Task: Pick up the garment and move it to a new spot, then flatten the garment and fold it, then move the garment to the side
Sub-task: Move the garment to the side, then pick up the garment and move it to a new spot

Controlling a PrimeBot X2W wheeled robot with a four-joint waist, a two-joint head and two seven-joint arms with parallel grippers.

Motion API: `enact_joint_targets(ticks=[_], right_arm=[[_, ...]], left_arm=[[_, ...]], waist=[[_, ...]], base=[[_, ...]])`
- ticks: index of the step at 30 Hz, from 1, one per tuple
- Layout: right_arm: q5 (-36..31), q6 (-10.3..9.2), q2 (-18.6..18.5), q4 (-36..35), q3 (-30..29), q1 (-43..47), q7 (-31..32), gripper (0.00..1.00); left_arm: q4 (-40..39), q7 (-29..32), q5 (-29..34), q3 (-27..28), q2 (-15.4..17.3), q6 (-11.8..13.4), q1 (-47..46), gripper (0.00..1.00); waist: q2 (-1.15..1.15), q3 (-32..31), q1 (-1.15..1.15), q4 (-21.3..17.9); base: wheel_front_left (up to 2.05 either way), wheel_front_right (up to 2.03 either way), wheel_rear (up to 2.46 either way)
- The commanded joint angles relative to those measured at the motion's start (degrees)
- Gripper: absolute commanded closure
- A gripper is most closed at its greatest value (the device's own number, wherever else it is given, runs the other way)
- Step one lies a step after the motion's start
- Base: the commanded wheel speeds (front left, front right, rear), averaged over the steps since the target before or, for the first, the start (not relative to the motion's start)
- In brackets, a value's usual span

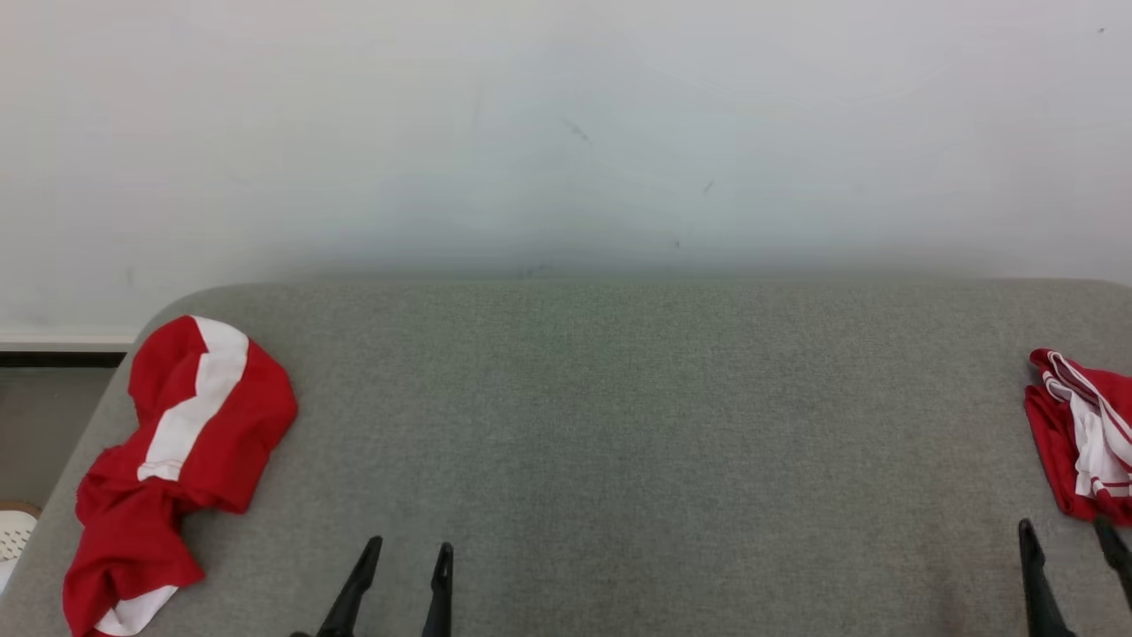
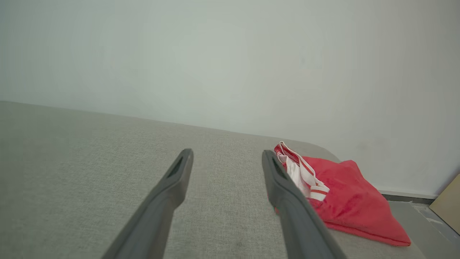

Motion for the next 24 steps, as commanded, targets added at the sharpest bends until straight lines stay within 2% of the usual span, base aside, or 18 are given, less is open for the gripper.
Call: enact_joint_targets(ticks=[1,7,15,24], right_arm=[[-0.4,-0.14,1.1,-1.0,-0.5,1.5,-0.1,0.0],[-1.8,-0.14,5.3,-3.4,-2.7,6.0,-0.2,0.0],[-2.8,-0.14,6.9,-3.1,-3.0,7.5,-0.2,0.0],[-2.3,-0.14,7.0,-3.7,-1.7,8.0,-0.2,0.0]], left_arm=[[0.2,0.0,0.5,0.5,0.2,-0.2,0.8,0.0],[0.8,0.0,1.0,0.9,0.2,-1.1,2.3,0.0],[1.9,0.0,0.5,1.1,0.2,-1.2,2.5,0.0],[1.9,0.0,-0.3,1.0,0.2,-0.9,2.0,0.0]], waist=[[0.0,-0.3,0.01,-0.2],[0.0,-1.6,0.01,0.2],[0.0,-2.5,0.01,0.5],[0.0,-2.5,0.01,1.2]], base=[[0.0,0.0,0.0],[0.0,0.0,0.0],[0.0,0.0,0.0],[0.0,0.0,0.0]])
